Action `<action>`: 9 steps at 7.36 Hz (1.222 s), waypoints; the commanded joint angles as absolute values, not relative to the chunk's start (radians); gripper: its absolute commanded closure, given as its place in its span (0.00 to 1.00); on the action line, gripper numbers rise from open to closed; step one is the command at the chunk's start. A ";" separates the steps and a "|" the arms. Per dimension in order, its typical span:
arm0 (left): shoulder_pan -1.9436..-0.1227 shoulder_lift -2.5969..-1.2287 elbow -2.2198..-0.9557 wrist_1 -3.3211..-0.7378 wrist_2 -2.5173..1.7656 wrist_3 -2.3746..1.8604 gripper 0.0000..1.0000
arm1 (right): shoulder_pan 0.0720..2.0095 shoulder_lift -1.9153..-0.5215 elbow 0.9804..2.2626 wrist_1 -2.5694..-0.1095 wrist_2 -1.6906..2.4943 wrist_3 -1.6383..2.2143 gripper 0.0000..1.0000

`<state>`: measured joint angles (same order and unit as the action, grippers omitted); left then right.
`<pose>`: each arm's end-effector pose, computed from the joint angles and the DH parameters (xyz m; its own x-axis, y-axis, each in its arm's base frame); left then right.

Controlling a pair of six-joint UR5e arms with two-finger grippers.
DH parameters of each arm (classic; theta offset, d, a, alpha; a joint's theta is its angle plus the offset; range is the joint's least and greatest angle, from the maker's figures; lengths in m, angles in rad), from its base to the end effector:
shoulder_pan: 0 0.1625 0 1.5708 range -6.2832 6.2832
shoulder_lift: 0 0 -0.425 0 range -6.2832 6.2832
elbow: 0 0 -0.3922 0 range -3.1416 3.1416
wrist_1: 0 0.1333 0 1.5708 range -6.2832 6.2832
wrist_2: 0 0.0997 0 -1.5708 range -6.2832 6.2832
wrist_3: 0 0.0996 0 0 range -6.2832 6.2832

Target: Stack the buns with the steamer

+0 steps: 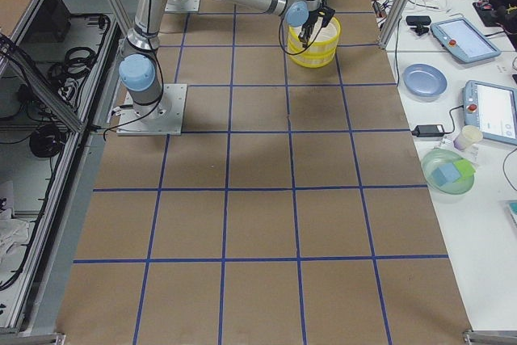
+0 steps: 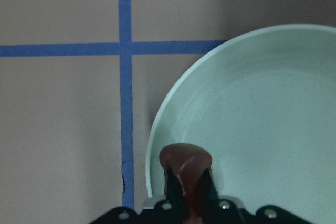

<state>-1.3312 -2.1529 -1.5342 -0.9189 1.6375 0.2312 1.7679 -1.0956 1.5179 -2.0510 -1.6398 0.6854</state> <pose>0.0380 -0.6893 0.2258 -0.9959 -0.0158 -0.0888 -0.0080 0.9961 -0.0882 0.2527 -0.6200 0.2862 -0.8817 0.4715 0.0167 0.4684 0.8791 -0.0884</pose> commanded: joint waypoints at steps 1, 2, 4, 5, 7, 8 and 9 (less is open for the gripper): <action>-1.363 -2.097 -1.507 -0.931 1.546 0.125 1.00 | 1.766 -1.094 1.520 -2.066 -1.644 0.684 1.00; -1.414 -2.062 -1.499 -0.931 1.475 -0.002 1.00 | 1.766 -1.094 1.523 -2.074 -1.644 0.684 0.98; -1.511 -2.004 -1.479 -0.928 1.325 -0.264 1.00 | 1.766 -1.092 1.526 -2.094 -1.646 0.684 0.64; -1.546 -1.991 -1.476 -0.917 1.252 -0.376 1.00 | 1.766 -1.092 1.528 -2.112 -1.647 0.684 0.36; -1.638 -2.003 -1.482 -0.856 1.177 -0.577 1.00 | 1.760 -1.097 1.528 -2.128 -1.657 0.655 0.01; -1.669 -2.017 -1.489 -0.842 1.116 -0.647 1.00 | 1.750 -1.118 1.528 -2.109 -1.661 0.575 0.01; -1.689 -2.031 -1.496 -0.825 1.089 -0.653 1.00 | 1.727 -1.184 1.528 -2.027 -1.678 0.510 0.01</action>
